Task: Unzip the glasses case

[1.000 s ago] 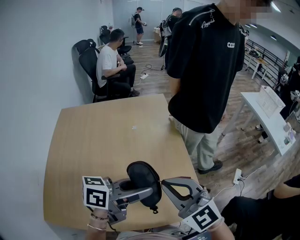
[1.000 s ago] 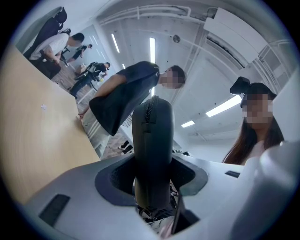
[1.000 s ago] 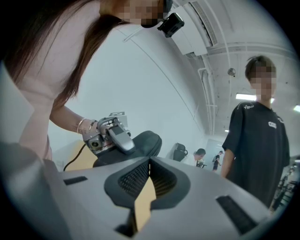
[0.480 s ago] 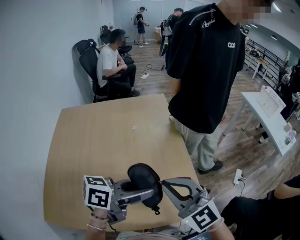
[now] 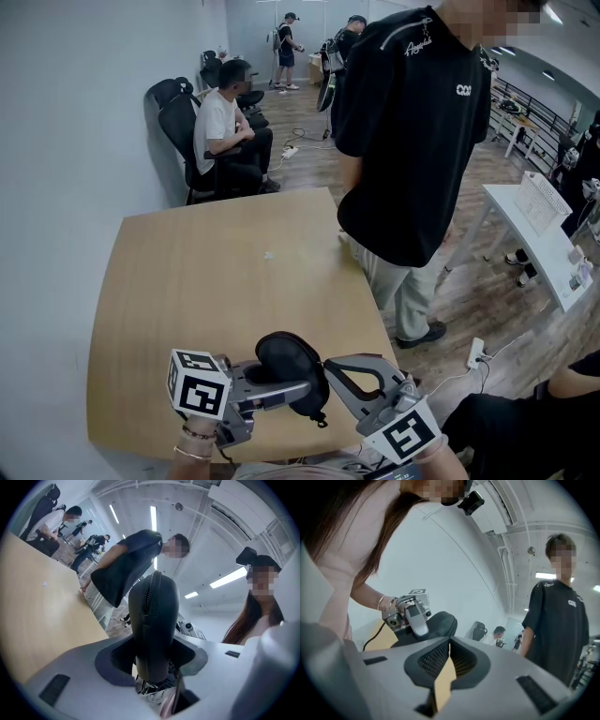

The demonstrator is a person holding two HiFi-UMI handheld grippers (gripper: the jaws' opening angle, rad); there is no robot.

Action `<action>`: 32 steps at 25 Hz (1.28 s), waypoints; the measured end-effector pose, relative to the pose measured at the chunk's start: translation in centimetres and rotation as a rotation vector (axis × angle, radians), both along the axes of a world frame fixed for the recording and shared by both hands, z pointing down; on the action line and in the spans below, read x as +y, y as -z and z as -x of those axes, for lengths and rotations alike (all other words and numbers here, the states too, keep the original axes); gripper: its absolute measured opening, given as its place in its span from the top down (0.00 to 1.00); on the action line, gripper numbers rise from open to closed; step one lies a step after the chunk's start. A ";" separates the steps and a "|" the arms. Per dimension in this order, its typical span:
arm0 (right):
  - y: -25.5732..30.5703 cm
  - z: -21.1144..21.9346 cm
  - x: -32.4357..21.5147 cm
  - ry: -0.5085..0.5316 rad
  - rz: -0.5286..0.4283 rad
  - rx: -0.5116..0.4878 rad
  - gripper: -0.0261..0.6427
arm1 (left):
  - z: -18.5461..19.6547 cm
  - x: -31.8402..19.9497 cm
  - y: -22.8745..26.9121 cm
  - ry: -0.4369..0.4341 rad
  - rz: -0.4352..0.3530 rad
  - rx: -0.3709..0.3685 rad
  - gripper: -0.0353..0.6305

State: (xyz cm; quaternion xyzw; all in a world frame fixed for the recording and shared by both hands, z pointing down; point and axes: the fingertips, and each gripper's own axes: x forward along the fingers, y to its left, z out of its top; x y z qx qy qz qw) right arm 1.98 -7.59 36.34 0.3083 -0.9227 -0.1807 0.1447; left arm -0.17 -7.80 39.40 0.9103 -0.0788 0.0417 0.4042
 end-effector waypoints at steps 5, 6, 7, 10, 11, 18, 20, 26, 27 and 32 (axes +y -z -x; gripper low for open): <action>-0.1 0.2 -0.1 0.001 -0.008 -0.001 0.94 | 0.0 0.2 -0.4 -0.015 0.003 -0.014 0.65; -0.1 0.3 -0.1 -0.001 -0.007 -0.002 0.94 | 0.0 0.2 -0.4 -0.015 0.001 -0.012 0.65; 0.0 0.3 -0.1 -0.002 -0.005 -0.003 0.94 | 0.0 0.2 -0.4 -0.015 0.002 -0.008 0.65; -0.1 0.0 -0.2 -0.007 0.002 -0.003 0.94 | -0.2 0.2 -0.3 -0.012 0.005 -0.002 0.65; -0.2 -0.1 -0.2 -0.009 0.002 -0.004 0.94 | -0.2 0.2 -0.4 -0.009 0.004 -0.001 0.65; -0.2 0.0 -0.3 -0.021 0.005 -0.008 0.94 | 0.0 -0.2 -0.3 0.017 -0.019 0.026 0.64; -0.2 -0.1 -0.4 -0.024 0.007 -0.009 0.94 | 0.0 -0.3 -0.3 0.024 -0.031 0.030 0.64; 0.1 -0.9 -0.5 -0.030 -0.014 -0.004 0.94 | -0.7 -0.2 -0.2 0.017 -0.008 0.048 0.65; 0.1 -0.9 -0.5 -0.030 -0.017 0.002 0.94 | -0.7 -0.2 -0.3 0.009 -0.004 0.042 0.65; 0.0 -0.8 -0.6 -0.032 -0.015 0.017 0.94 | -0.8 -0.1 -0.5 -0.029 0.000 -0.012 0.65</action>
